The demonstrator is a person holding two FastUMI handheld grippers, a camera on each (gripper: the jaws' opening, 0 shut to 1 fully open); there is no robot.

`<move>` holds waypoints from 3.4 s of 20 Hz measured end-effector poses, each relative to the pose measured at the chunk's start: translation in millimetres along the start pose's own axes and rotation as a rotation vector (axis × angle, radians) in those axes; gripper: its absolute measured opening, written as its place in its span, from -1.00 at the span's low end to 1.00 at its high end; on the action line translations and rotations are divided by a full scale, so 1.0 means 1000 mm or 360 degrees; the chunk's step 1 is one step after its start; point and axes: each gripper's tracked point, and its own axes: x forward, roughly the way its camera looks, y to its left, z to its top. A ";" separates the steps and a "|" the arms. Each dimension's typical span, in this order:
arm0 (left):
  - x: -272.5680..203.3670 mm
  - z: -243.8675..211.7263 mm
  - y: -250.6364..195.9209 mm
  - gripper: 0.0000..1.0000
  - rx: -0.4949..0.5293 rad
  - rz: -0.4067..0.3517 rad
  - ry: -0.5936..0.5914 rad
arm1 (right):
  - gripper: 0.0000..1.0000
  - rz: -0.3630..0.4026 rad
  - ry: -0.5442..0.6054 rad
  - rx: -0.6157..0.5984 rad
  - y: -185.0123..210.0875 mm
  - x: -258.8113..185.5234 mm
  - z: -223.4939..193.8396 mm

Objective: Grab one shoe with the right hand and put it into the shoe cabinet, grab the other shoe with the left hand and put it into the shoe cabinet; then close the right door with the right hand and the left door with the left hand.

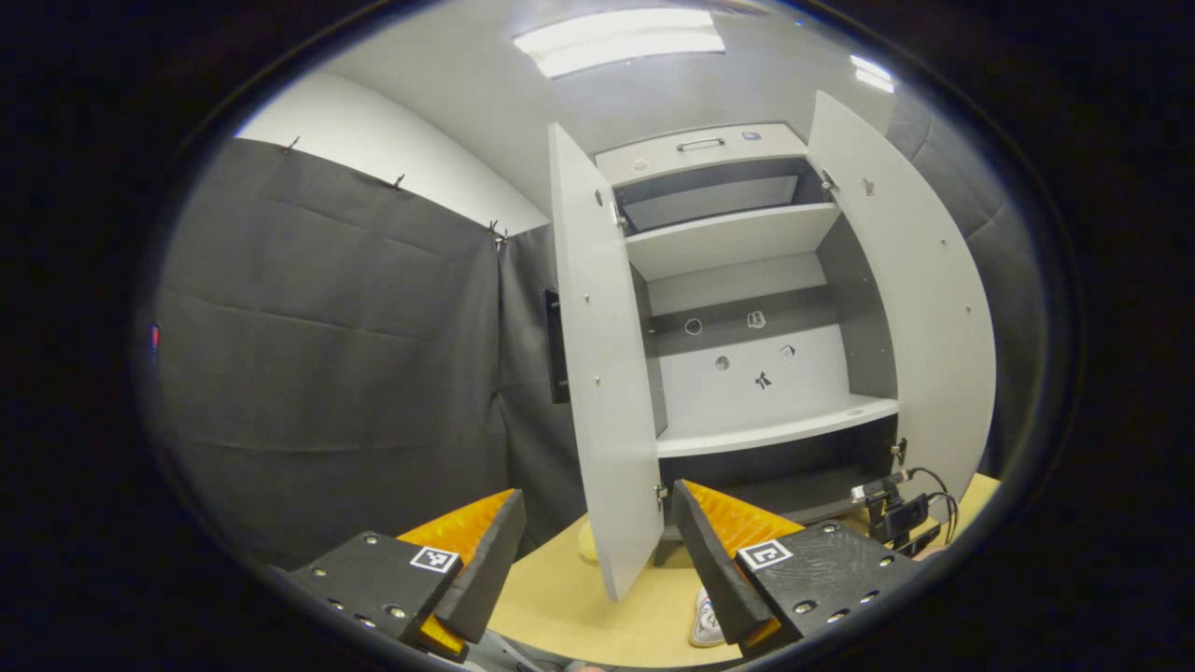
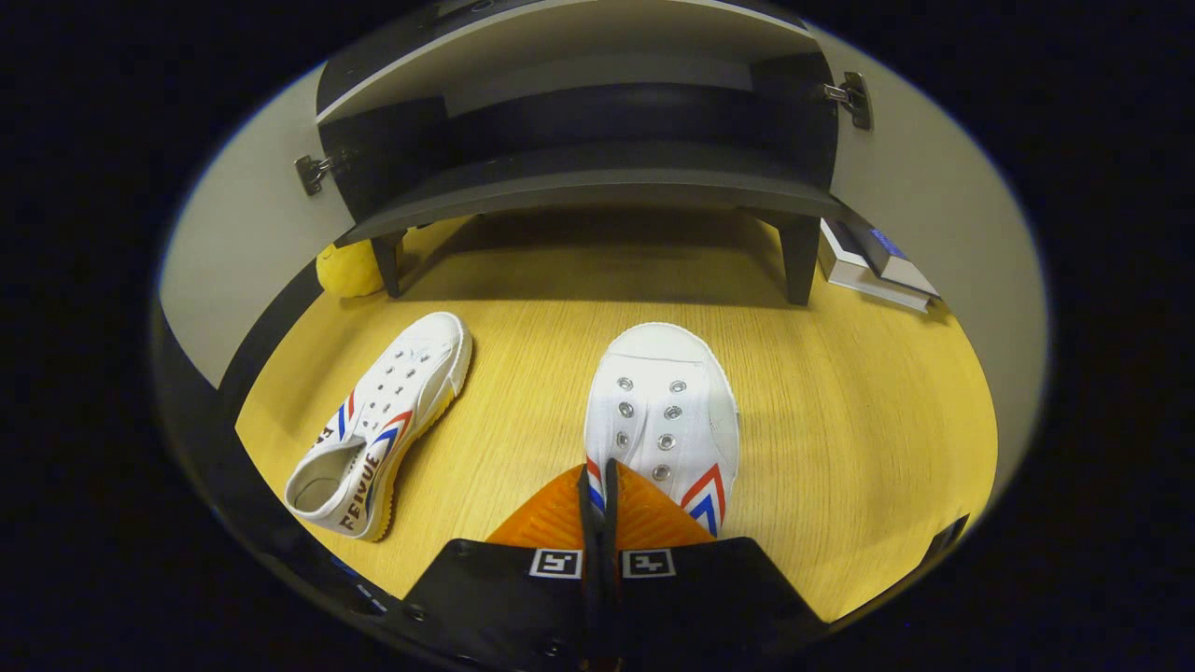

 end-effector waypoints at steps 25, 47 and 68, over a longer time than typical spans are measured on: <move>0.056 -0.007 -0.013 0.87 -0.0175 -0.0269 -0.0005 | -0.97 0.0249 -0.0645 0.0269 0.027 -0.146 0.162; 0.094 -0.024 -0.019 0.87 -0.0227 -0.0395 -0.0044 | -0.98 0.0059 -0.1163 0.0220 0.016 -0.196 0.392; 0.110 -0.054 -0.018 0.87 -0.0192 -0.0417 0.0066 | 0.03 -0.0153 -0.1159 0.0080 0.006 -0.139 0.470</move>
